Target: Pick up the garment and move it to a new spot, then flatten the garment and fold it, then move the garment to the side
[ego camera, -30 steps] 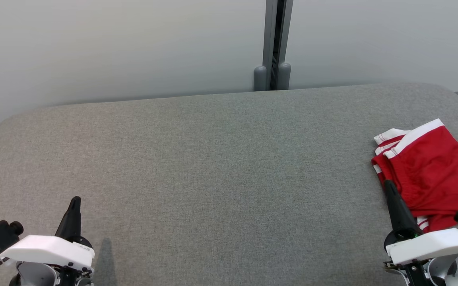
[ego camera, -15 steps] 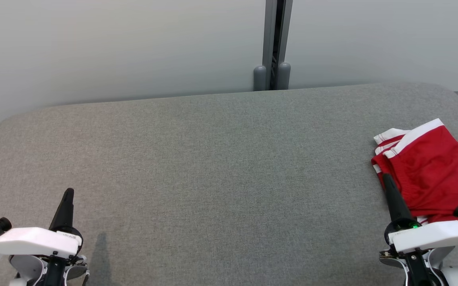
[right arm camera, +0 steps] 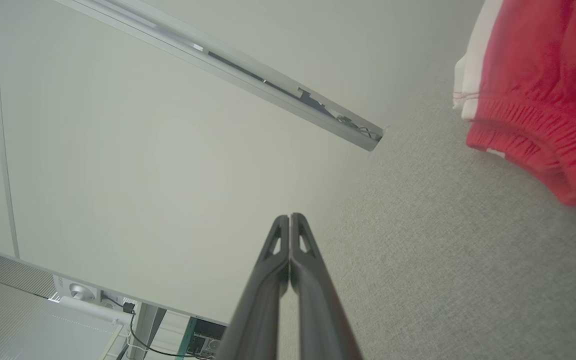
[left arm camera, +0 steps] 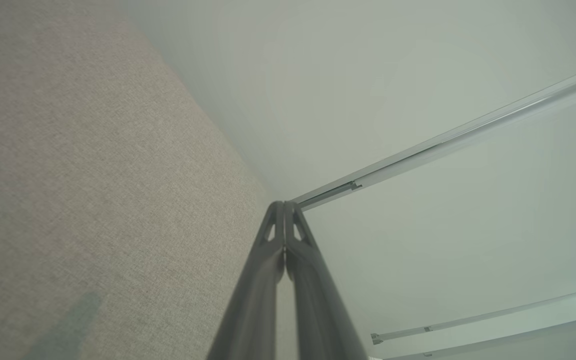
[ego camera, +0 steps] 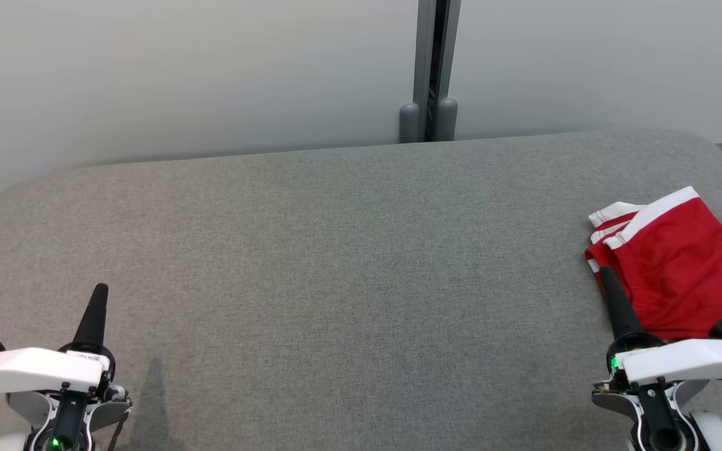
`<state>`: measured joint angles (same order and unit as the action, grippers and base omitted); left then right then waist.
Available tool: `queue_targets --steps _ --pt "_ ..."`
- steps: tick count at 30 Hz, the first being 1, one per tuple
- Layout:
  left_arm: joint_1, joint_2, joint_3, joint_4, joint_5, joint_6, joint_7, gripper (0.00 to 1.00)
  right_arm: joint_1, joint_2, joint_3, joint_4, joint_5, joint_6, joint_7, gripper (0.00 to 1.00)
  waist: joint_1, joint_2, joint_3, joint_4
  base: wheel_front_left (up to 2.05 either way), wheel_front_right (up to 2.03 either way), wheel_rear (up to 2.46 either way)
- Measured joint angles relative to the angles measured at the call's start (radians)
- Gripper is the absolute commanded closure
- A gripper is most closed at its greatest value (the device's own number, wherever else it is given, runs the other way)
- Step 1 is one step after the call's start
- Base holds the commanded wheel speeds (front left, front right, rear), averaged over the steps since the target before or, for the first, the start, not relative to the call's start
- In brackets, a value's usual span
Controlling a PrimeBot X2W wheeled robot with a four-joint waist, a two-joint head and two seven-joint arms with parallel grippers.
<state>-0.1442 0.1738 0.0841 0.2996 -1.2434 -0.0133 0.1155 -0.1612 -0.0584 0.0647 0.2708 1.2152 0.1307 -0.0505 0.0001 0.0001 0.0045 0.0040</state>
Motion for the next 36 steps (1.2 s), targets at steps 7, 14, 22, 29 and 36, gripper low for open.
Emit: queue_targets --steps 7,14,22,29,36 --pt "-0.021 -0.01 0.03 0.022 -0.054 -0.014 0.022 1.0 -0.02 0.002 0.004 0.024 0.067 0.0 -0.003 1.0 0.0 -0.0001 0.0 0.0 0.0 0.0 0.0" --pt "-0.041 -0.023 0.057 0.041 -0.105 -0.032 0.042 1.0 -0.04 0.003 0.007 0.045 0.128 0.0 -0.004 1.0 0.0 0.0 0.001 -0.001 0.0 0.0 0.0" --pt "-0.063 -0.033 0.087 0.064 -0.154 -0.052 0.061 1.0 -0.061 0.004 0.011 0.07 0.195 0.0 -0.007 1.0 0.0 0.0 0.001 -0.002 0.0 0.0 0.0" --pt "-0.079 -0.041 0.113 0.081 -0.201 -0.066 0.078 1.0 -0.078 0.006 0.014 0.091 0.249 0.0 -0.011 1.0 0.0 0.0 0.001 -0.002 0.0 0.0 0.0" --pt "-0.094 -0.053 0.136 0.099 -0.242 -0.082 0.095 1.0 -0.097 0.007 0.018 0.107 0.301 0.0 -0.012 1.0 0.0 0.0 0.002 -0.003 0.0 0.0 0.0"
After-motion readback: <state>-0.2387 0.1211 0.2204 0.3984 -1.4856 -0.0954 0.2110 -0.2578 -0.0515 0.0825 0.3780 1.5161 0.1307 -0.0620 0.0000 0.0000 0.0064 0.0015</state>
